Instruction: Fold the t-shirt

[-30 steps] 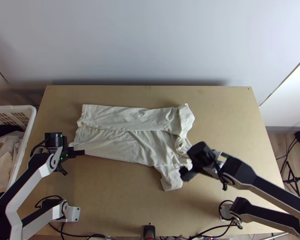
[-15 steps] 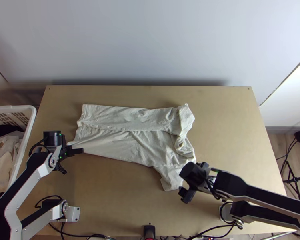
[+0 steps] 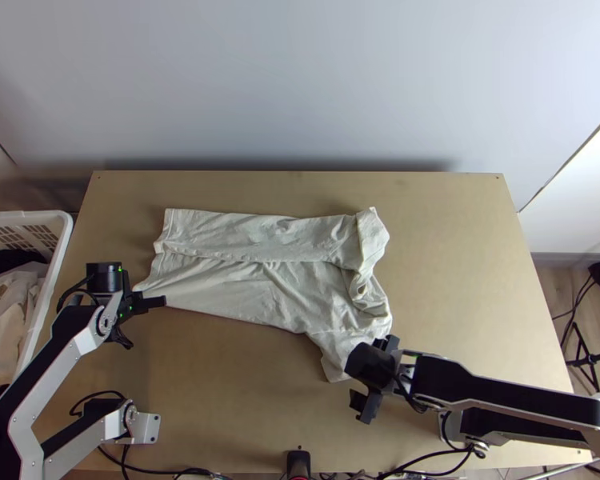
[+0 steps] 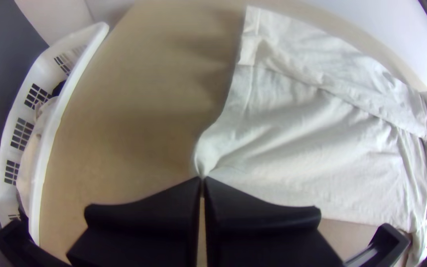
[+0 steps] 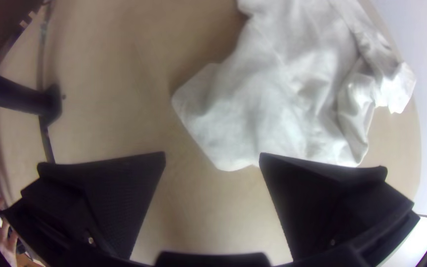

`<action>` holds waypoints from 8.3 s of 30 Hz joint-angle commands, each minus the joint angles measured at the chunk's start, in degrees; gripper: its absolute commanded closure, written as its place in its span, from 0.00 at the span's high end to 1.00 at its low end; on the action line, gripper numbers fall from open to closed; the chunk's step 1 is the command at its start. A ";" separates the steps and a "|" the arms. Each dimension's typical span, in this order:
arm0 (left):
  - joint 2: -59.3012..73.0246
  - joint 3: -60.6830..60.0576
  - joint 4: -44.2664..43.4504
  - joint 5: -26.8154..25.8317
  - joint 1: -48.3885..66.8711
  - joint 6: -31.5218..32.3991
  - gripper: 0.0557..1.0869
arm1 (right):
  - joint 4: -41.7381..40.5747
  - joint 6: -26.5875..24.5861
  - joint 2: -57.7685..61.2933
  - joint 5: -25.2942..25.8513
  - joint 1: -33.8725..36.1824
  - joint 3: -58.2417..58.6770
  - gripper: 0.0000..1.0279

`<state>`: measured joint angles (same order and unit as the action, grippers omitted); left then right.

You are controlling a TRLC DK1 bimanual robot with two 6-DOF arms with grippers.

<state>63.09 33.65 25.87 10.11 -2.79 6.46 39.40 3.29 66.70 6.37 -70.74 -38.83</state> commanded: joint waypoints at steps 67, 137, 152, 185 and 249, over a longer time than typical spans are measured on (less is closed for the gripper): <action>3.27 13.64 2.87 0.09 5.16 -0.04 0.03 | -10.22 -7.95 15.92 3.30 37.87 -30.78 0.03; 43.70 36.75 -20.42 0.09 4.81 -3.21 0.06 | -12.33 -12.96 46.33 7.95 48.15 -49.68 0.03; 36.31 34.55 -18.75 0.17 7.18 -4.88 0.76 | -4.77 -9.62 49.67 31.95 40.59 -51.52 0.97; 14.43 36.66 15.44 -0.09 5.86 0.92 0.95 | 33.11 14.82 38.42 -15.16 47.71 -84.48 0.97; 44.66 34.11 -5.83 4.66 8.32 2.15 0.26 | -8.11 -1.88 27.43 4.00 40.33 -41.59 0.96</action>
<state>105.84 66.89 19.75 14.41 6.11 7.97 31.33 2.04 91.92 10.52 -30.63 -77.87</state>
